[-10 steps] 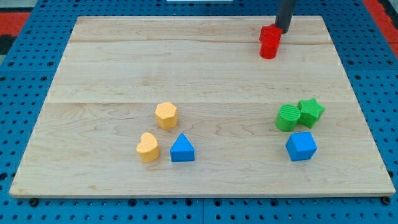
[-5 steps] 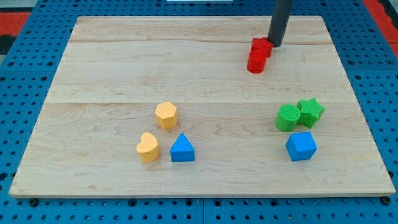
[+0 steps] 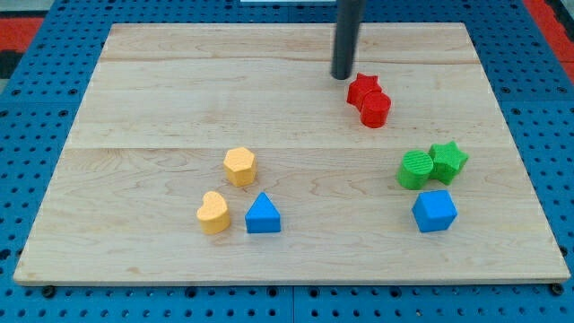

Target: Place the red blocks vertically above the green blocks

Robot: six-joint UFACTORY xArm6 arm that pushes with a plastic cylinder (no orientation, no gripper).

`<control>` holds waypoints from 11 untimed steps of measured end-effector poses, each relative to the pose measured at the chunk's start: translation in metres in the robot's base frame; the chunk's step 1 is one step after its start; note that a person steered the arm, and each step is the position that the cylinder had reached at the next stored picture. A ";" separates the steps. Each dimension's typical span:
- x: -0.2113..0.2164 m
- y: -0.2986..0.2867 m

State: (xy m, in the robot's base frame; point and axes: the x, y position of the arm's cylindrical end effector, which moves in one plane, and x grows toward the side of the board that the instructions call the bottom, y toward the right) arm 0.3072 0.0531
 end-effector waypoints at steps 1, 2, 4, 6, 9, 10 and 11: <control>0.026 -0.020; 0.040 0.019; 0.040 0.076; 0.080 0.010; 0.083 0.062; 0.078 0.077; 0.084 0.070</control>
